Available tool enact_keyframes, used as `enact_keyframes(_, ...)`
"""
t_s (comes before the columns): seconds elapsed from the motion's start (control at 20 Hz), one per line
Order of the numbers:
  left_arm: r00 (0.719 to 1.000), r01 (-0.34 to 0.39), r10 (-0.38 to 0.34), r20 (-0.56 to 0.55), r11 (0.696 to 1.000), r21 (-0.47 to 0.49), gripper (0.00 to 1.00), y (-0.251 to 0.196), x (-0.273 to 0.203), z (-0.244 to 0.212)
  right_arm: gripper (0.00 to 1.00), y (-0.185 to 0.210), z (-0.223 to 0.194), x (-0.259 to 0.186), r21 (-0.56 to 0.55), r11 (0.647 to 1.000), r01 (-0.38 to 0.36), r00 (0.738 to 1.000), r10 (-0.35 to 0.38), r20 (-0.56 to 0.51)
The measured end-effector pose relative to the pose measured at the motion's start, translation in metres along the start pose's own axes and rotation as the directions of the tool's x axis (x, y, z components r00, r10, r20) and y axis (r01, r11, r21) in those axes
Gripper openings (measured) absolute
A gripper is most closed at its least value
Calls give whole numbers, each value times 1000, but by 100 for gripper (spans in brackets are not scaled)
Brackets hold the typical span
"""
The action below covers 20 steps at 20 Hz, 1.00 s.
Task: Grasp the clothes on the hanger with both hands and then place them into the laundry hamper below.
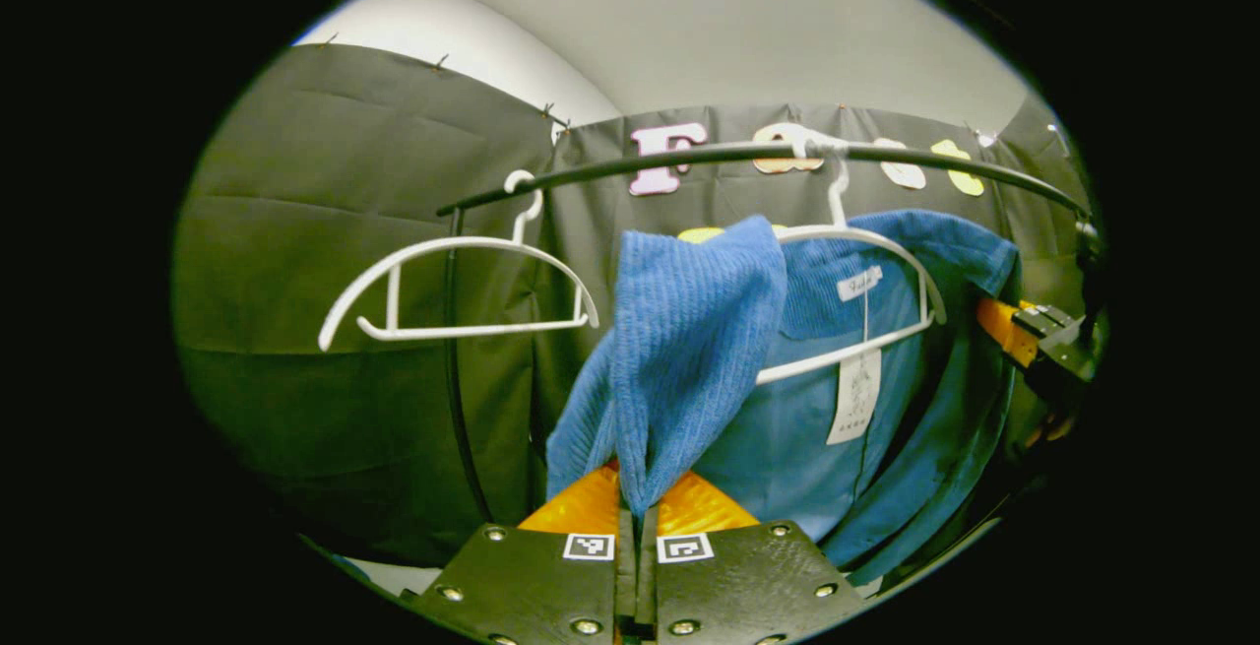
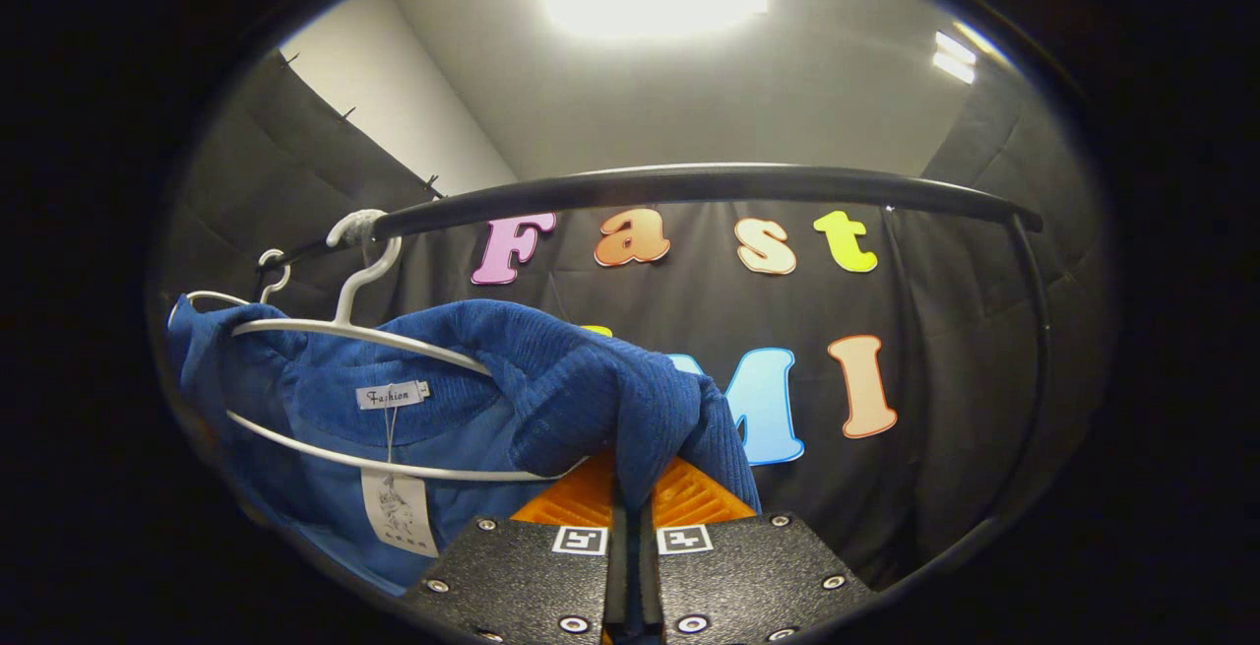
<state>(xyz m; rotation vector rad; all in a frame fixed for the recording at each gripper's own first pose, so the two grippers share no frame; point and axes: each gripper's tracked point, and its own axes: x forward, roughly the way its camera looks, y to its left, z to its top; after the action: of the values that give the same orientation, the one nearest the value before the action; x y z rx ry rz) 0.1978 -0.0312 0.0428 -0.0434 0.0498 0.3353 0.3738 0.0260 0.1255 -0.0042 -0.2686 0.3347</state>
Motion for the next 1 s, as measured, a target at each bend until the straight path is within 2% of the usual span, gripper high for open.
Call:
enact_keyframes(0.15,997,-18,17,76,1000,14,5,26,-7,42,4,-8,6,19,-22,1000,19,1000,-18,21)
enact_keyframes(0.2,995,-32,29,99,999,24,1,36,-8,56,4,-11,7,26,-25,999,24,999,-23,27)
enact_keyframes(0.25,992,-50,46,118,998,31,5,47,-9,67,4,-13,7,31,-30,999,29,999,-28,31)
enact_keyframes(0.4,982,-83,77,175,996,23,5,81,-3,97,4,-16,4,39,-57,997,51,998,-49,36)
enact_keyframes(0.45,977,-98,91,192,995,25,1,93,0,105,4,-17,0,44,-63,996,57,998,-55,34)
enact_keyframes(0.5,974,-106,99,205,994,26,5,101,4,112,4,-22,-6,49,-70,996,62,998,-60,28)
enact_keyframes(0.6,970,-112,102,222,993,36,5,109,18,121,4,-33,-23,60,-93,993,78,997,-78,7)
enact_keyframes(0.65,970,-114,99,223,992,56,5,111,27,122,4,-35,-32,63,-103,991,86,996,-88,-10)
enact_keyframes(0.7,972,-113,95,215,991,74,0,115,35,118,4,-37,-43,67,-111,989,93,995,-97,-35)
enact_keyframes(0.8,980,-104,84,182,989,103,0,117,49,101,4,-40,-68,69,-117,988,98,990,-109,-94)
enact_keyframes(0.85,984,-88,70,166,991,103,5,116,56,93,4,-38,-78,67,-113,989,94,987,-107,-119)
enact_keyframes(1.0,994,-54,47,103,996,75,5,119,64,62,4,-37,-96,56,-123,989,82,980,-102,-172)
